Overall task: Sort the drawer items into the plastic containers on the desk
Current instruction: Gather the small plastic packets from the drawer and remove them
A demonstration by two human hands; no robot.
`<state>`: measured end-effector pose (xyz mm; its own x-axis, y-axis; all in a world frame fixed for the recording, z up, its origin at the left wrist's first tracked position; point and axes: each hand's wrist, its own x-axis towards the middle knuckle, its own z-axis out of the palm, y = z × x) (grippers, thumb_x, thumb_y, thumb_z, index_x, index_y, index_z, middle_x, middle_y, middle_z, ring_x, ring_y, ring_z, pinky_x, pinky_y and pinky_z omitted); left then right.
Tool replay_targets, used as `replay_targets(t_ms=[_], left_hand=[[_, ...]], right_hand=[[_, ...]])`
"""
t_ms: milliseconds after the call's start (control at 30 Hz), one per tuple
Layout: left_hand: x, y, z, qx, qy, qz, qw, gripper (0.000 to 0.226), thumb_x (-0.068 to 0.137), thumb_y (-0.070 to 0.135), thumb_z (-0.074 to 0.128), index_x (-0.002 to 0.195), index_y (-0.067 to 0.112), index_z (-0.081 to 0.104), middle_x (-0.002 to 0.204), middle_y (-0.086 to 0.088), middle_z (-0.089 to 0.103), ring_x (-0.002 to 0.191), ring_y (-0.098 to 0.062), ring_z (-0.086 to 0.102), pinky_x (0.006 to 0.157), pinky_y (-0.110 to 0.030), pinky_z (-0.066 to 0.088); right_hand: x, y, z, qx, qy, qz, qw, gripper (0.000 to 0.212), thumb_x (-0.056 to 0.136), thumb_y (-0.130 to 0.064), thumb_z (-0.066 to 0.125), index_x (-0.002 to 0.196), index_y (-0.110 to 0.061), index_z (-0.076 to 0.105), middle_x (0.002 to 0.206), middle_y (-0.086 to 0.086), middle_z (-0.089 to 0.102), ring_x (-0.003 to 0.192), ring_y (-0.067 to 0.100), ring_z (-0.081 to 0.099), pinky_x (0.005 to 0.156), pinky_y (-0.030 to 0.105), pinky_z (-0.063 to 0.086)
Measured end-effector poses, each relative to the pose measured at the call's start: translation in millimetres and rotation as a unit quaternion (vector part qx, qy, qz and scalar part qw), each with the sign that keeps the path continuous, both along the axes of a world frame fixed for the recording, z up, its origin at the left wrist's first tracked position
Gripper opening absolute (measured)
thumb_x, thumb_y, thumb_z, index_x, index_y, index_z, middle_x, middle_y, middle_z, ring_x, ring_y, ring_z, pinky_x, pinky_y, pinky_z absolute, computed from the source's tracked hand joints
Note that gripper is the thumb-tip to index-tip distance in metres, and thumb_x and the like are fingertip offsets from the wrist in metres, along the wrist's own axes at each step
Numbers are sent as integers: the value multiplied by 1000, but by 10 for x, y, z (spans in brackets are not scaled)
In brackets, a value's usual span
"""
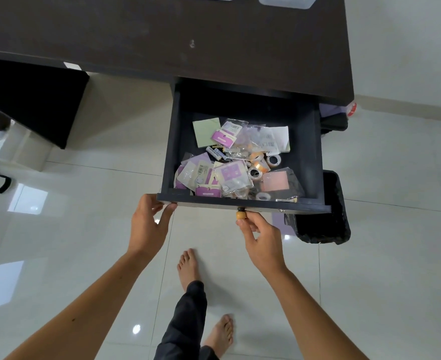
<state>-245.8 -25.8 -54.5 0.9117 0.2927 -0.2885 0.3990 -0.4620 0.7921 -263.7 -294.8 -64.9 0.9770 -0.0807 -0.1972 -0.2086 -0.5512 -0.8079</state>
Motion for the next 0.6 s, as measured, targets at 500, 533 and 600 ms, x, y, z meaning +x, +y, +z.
replay_targets(t_ms=[500, 533, 600], left_hand=[[502, -194, 625, -13, -119, -64, 991, 54, 90, 40, 73, 134, 17, 54, 131, 6, 57, 113, 11, 54, 87, 0, 44], [617, -223, 655, -28, -114, -84, 990, 54, 91, 39, 74, 136, 17, 54, 132, 7, 59, 115, 14, 54, 86, -2, 46], [850, -279, 673, -51, -98, -118, 987, 56, 92, 40, 74, 140, 22, 53, 136, 9, 61, 120, 7, 57, 94, -13, 50]], right_hand=[[681, -221, 941, 4, -143, -16, 990, 19, 93, -15, 80, 112, -11, 77, 90, -4, 77, 79, 6, 67, 76, 16, 53], [826, -218, 954, 7, -129, -14, 992, 22, 93, -18, 81, 114, -13, 76, 92, -3, 77, 82, 6, 68, 78, 15, 53], [1107, -217, 927, 7, -92, -25, 995, 26, 92, -23, 82, 117, -19, 75, 98, -6, 76, 87, 6, 69, 80, 16, 55]])
